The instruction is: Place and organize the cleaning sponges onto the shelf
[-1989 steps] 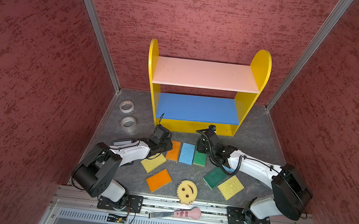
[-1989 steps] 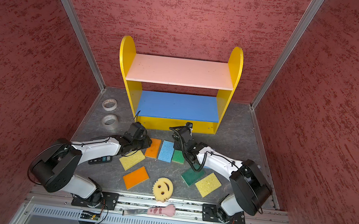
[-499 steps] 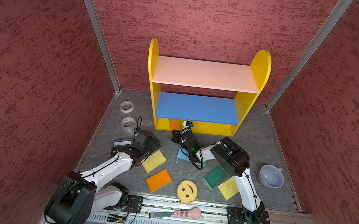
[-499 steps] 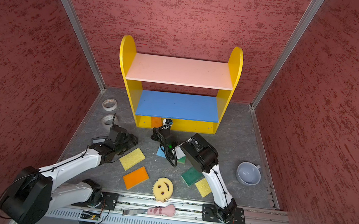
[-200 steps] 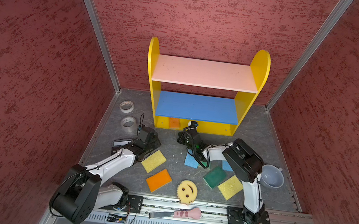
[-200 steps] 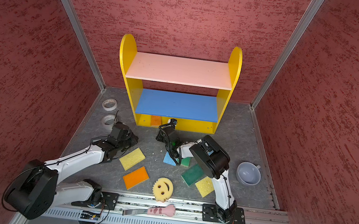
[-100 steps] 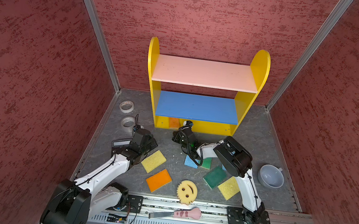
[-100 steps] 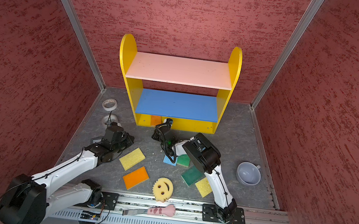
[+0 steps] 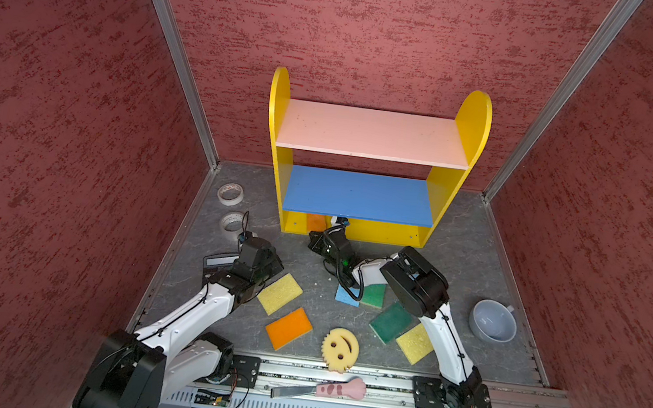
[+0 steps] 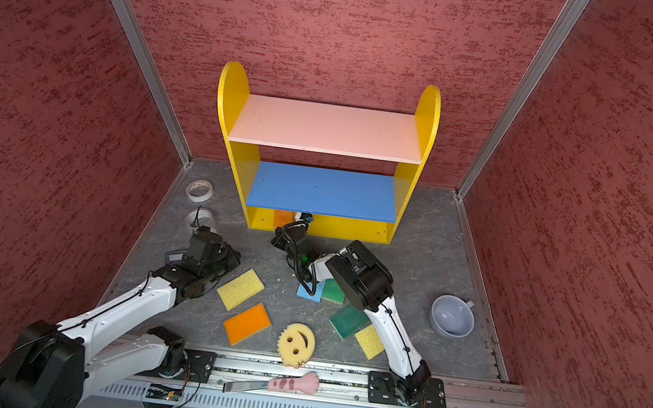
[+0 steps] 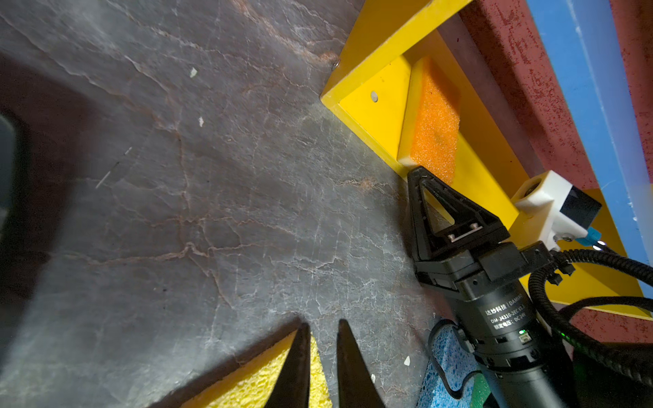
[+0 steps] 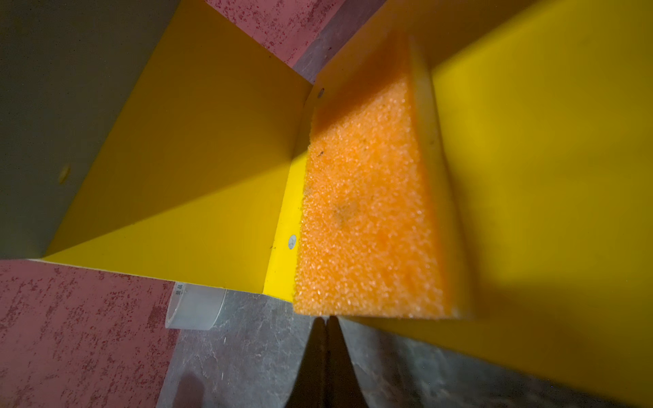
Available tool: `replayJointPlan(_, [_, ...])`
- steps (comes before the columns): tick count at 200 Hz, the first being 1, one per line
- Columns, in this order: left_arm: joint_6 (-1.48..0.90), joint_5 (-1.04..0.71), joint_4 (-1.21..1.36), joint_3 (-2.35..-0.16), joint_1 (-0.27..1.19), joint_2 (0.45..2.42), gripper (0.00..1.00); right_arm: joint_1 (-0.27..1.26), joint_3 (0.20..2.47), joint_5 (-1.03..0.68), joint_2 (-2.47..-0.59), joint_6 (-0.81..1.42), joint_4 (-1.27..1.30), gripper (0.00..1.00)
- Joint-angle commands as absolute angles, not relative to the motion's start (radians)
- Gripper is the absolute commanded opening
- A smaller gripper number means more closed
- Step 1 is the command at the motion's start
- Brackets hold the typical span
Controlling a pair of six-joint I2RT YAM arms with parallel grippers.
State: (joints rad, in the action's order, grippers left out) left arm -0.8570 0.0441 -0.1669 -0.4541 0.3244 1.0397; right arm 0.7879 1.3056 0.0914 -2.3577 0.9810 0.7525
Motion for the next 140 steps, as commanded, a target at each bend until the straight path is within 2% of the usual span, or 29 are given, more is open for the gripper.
replayJointPlan(1, [-0.844, 0.040, -0.164, -0.443, 0.319, 1.040, 0.17, 0.784, 1.322, 0.120, -2.421, 1.023, 0.696, 0.00])
replayJointPlan(80, [-0.850, 0.038, -0.155, -0.435, 0.317, 1.040, 0.17, 0.784, 1.298, 0.114, -2.408, 1.019, 0.694, 0.00])
replayJointPlan(110, [-0.850, 0.041, -0.160, -0.435, 0.317, 1.020, 0.28, 0.786, 1.264, 0.092, -2.366, 0.986, 0.666, 0.00])
replayJointPlan(140, [-0.844, 0.062, -0.163, -0.440, 0.316, 0.988, 0.33, 0.797, 1.246, 0.053, -2.288, 0.889, 0.594, 0.00])
